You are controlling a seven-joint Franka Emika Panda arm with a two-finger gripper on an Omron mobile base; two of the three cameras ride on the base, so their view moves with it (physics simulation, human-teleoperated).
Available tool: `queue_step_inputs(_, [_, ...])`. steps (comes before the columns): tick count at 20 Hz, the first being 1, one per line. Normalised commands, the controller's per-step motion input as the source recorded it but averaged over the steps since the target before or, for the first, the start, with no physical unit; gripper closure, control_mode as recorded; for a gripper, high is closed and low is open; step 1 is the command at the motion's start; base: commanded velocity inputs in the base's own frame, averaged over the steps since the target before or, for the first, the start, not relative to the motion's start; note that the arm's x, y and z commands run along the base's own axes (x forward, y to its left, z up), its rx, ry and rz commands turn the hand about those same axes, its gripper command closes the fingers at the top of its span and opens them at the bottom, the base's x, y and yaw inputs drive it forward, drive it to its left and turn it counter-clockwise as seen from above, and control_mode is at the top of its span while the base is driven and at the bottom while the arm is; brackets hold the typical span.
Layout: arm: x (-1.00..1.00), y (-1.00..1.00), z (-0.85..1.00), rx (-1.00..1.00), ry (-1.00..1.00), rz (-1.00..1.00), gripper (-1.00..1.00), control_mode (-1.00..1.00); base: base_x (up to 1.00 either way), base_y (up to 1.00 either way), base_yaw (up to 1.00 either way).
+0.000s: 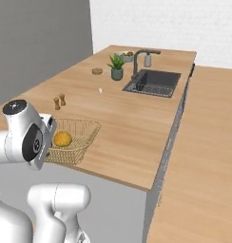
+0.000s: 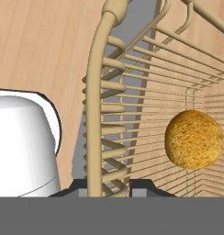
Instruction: Open the cabinet, pick up the bread from the cabinet and place it in the basket. Then move the basket to the dining counter.
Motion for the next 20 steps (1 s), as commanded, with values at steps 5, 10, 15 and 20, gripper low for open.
queue_step_inputs(5, [0.0,0.0,0.0,0.0,0.0,0.0,1.0,1.0,0.09,1.0,-0.12])
queue_step_inputs(10, [0.0,0.0,0.0,0.0,0.0,0.0,1.0,1.0,0.01,1.0,-0.19])
queue_step_inputs(15, [0.0,0.0,0.0,0.0,0.0,0.0,1.0,1.0,0.18,1.0,-0.18])
queue_step_inputs(20, [0.0,0.0,0.0,0.0,0.0,0.0,1.0,1.0,0.33,0.97,-0.21])
